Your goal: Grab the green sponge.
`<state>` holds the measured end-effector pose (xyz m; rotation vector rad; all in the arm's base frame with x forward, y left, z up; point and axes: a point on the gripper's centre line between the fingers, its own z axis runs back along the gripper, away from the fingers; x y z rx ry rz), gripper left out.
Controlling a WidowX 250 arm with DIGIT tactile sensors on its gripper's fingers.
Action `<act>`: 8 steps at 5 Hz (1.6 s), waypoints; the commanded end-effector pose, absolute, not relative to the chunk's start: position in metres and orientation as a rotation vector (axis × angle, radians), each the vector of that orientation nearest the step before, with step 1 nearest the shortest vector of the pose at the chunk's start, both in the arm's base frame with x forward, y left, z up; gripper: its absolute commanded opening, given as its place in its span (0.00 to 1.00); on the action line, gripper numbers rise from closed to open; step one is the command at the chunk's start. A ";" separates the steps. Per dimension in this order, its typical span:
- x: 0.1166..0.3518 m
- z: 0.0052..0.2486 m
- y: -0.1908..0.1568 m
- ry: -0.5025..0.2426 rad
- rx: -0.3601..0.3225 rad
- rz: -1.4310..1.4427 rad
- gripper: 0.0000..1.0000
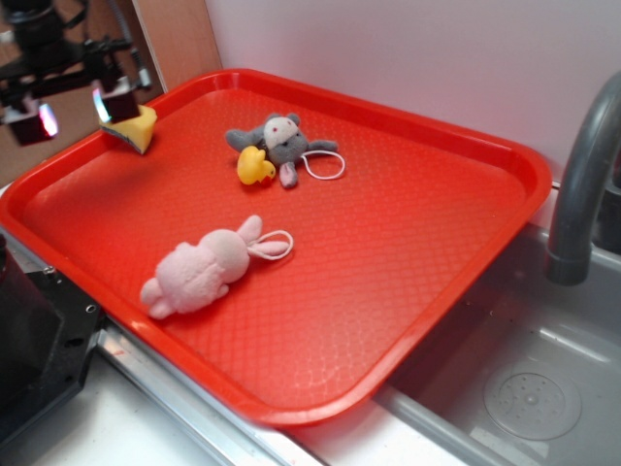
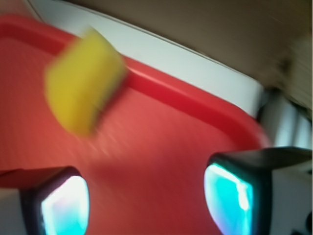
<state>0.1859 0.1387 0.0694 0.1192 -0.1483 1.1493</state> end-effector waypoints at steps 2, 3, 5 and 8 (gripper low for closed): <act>0.231 0.021 0.203 -0.158 0.168 1.265 0.91; 0.229 0.007 0.205 -0.144 0.200 1.298 0.00; 0.197 0.077 0.184 -0.179 0.145 1.168 0.00; 0.125 0.154 0.103 -0.223 0.014 0.644 0.00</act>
